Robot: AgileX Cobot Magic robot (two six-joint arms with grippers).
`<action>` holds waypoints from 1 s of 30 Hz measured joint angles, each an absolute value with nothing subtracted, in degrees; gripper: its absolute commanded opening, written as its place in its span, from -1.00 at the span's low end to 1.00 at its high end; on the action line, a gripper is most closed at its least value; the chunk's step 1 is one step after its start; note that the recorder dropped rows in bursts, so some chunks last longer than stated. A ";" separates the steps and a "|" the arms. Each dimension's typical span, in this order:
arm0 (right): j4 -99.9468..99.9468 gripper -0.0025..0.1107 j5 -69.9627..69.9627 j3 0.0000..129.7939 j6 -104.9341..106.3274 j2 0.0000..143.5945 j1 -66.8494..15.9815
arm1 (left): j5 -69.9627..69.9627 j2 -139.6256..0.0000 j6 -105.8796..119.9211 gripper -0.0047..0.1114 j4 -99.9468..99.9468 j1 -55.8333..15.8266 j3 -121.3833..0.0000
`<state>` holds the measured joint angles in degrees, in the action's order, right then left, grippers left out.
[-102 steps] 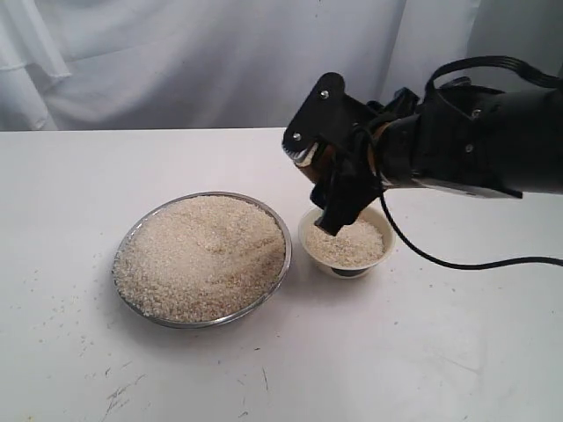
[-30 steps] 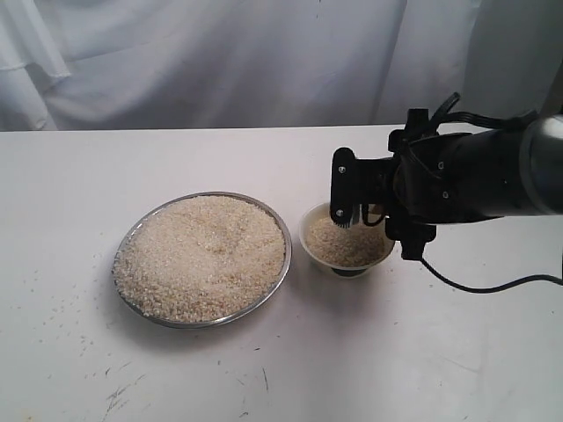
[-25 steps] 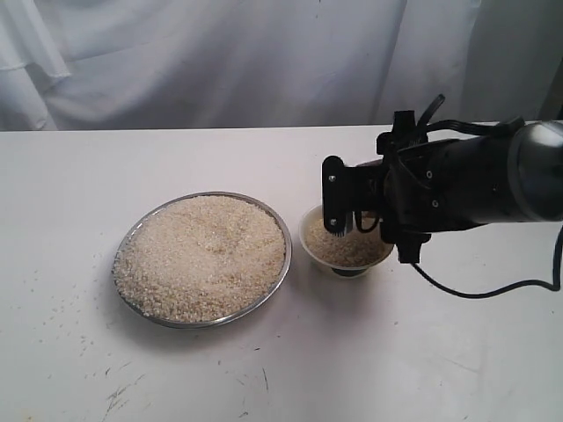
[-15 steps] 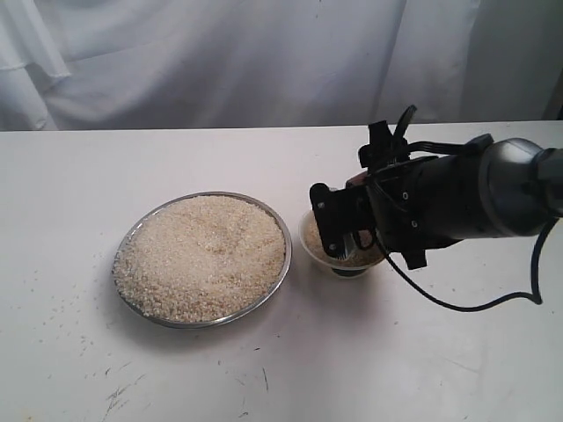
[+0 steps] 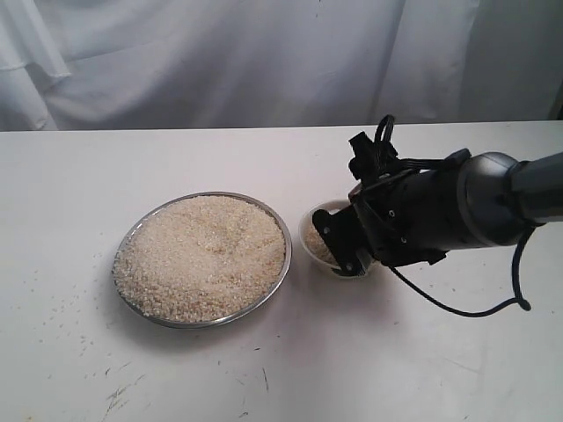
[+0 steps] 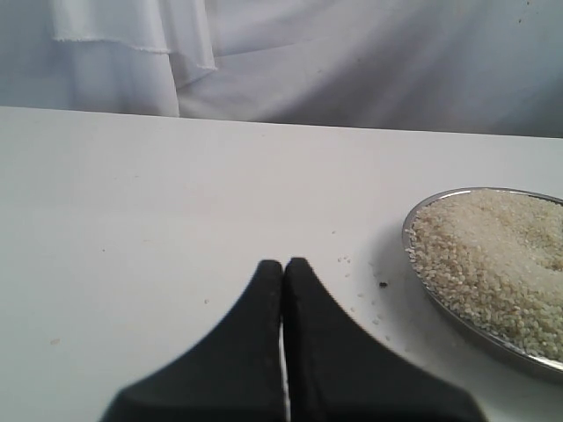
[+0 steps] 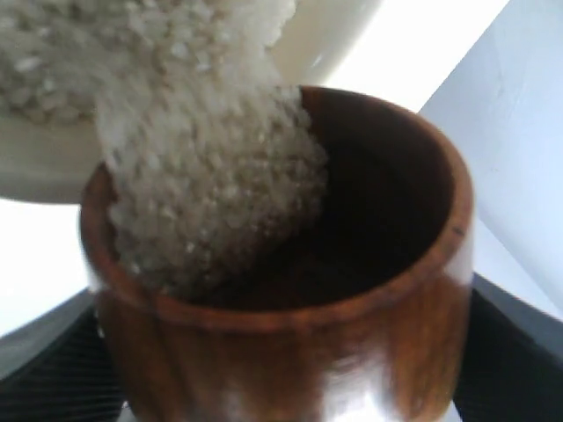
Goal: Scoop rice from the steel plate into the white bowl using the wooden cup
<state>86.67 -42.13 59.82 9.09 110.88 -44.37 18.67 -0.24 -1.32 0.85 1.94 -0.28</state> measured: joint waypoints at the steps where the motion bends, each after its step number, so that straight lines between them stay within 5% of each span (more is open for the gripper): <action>1: 86.92 -0.96 -42.41 59.82 9.35 111.00 -44.37 | 18.67 -0.24 -1.32 -0.92 0.85 1.94 -0.28; 30: 98.71 -0.96 -47.66 60.10 15.01 111.04 -49.11 | 18.67 -0.24 -1.32 -0.92 0.85 1.94 -0.28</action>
